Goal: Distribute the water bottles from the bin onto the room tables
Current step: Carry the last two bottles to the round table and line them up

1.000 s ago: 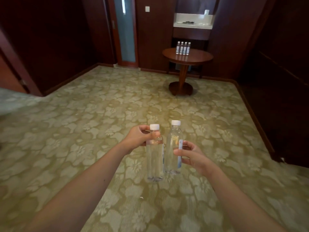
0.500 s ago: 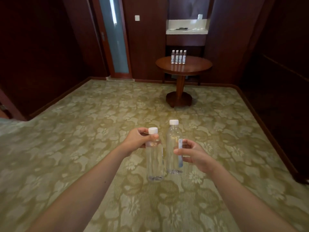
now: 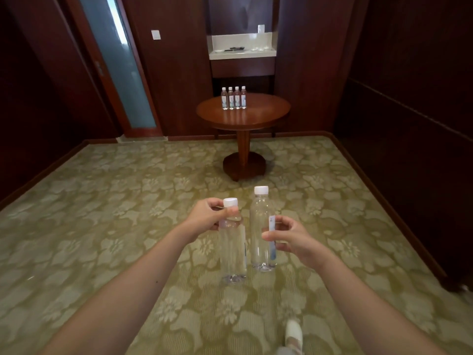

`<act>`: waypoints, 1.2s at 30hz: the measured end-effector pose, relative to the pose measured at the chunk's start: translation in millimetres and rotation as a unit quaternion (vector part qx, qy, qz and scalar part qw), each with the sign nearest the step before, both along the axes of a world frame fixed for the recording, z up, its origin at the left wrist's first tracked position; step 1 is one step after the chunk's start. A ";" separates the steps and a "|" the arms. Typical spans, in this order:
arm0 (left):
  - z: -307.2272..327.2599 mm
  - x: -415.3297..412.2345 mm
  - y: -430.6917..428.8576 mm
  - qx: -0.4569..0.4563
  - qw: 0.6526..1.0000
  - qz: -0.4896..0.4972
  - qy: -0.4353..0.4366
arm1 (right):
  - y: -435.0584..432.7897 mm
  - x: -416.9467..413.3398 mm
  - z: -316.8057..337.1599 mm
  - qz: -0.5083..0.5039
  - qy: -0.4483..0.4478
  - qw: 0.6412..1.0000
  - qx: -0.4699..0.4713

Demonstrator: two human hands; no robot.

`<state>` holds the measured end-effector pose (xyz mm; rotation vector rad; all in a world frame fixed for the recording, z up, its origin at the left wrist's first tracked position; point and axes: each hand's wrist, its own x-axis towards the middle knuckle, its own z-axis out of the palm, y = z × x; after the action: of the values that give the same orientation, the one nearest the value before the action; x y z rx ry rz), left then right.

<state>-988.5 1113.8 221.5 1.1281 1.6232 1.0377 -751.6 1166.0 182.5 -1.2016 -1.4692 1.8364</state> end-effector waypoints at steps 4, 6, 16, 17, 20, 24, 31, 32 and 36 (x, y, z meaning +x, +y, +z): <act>1.0 7.7 102.0 0.016 1.000 0.004 -0.004 | 104.7 2.5 1.4 0.018 -0.004 1.000 0.010; 5.8 13.3 152.7 0.021 1.000 0.013 -0.007 | 158.4 7.0 6.5 0.028 -0.006 1.000 0.011; 17.8 27.4 345.6 0.030 0.999 0.036 -0.022 | 364.2 18.3 22.1 0.050 -0.019 0.998 0.026; 17.0 26.6 363.5 0.028 0.999 0.035 -0.020 | 382.3 17.6 21.0 0.051 -0.021 0.998 0.027; 15.0 20.4 419.3 0.027 0.999 0.034 -0.018 | 438.5 11.8 15.5 0.053 -0.022 0.998 0.026; 13.2 1.9 506.2 0.034 0.999 0.027 -0.010 | 523.7 -7.1 6.9 0.053 -0.007 0.998 0.031; 29.0 -62.7 686.0 0.055 0.998 0.014 0.026 | 698.7 -67.8 16.1 0.041 0.009 0.998 0.047; 32.5 -72.7 711.5 0.059 0.998 0.014 0.030 | 723.8 -77.2 18.6 0.040 0.007 0.998 0.050; 44.4 -104.6 797.0 0.071 0.997 0.007 0.038 | 807.8 -111.7 24.1 0.030 0.006 0.998 0.062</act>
<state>-1093.0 1910.8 265.9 1.2656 1.6401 1.1454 -863.4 1973.8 206.5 -1.0971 -1.6040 1.7603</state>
